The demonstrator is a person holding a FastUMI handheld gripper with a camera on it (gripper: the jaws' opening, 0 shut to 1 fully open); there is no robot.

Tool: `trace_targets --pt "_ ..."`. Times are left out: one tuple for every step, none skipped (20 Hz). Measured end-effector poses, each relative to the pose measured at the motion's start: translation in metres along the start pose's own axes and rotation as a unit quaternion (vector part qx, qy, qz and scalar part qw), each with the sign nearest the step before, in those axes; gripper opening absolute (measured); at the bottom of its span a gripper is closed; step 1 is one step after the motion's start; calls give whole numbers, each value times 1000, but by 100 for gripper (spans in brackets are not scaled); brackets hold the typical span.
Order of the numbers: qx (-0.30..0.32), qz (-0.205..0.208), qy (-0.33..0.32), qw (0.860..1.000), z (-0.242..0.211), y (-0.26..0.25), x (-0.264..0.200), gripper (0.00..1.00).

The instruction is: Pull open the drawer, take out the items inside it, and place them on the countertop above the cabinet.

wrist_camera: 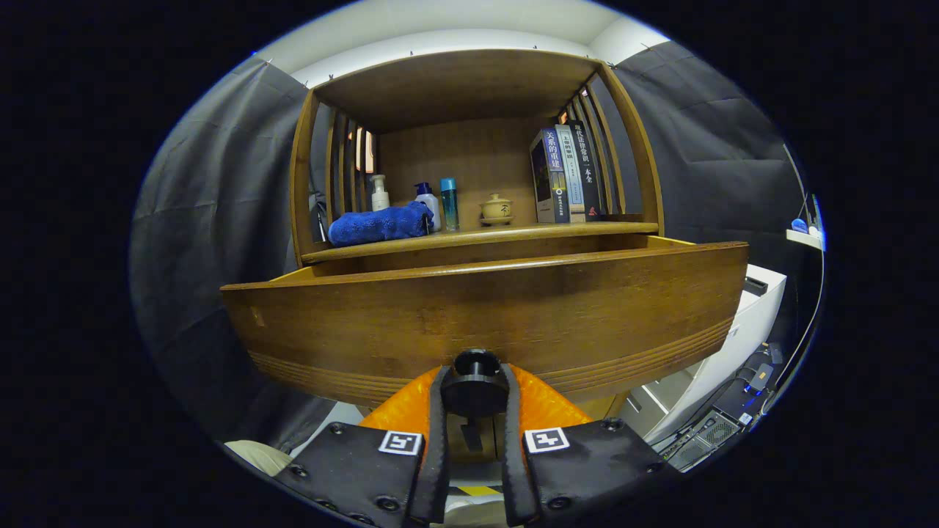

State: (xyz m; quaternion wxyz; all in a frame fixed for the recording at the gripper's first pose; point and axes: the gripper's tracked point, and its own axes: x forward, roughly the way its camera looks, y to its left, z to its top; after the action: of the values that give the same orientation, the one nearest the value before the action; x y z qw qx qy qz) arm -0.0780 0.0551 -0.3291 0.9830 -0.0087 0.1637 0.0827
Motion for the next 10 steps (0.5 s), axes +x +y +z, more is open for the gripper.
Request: trace_targets --pt "0 0 0 1000 0 1 0 37" --pt "1 -1 1 1000 0 0 -1 37" --pt "2 -2 2 1000 -1 0 -1 38" --pt "3 -2 2 1000 -1 0 -2 37" --pt "4 -3 1 1000 -1 0 -2 38" --pt "6 -3 0 1000 -1 0 -2 38" --pt "7 -4 -1 1000 -1 0 -1 38" --pt "7 -5 -2 1000 0 0 -2 38" --pt "7 -5 -2 1000 1 0 -2 37" --pt "7 -3 -1 1000 0 0 -1 38"
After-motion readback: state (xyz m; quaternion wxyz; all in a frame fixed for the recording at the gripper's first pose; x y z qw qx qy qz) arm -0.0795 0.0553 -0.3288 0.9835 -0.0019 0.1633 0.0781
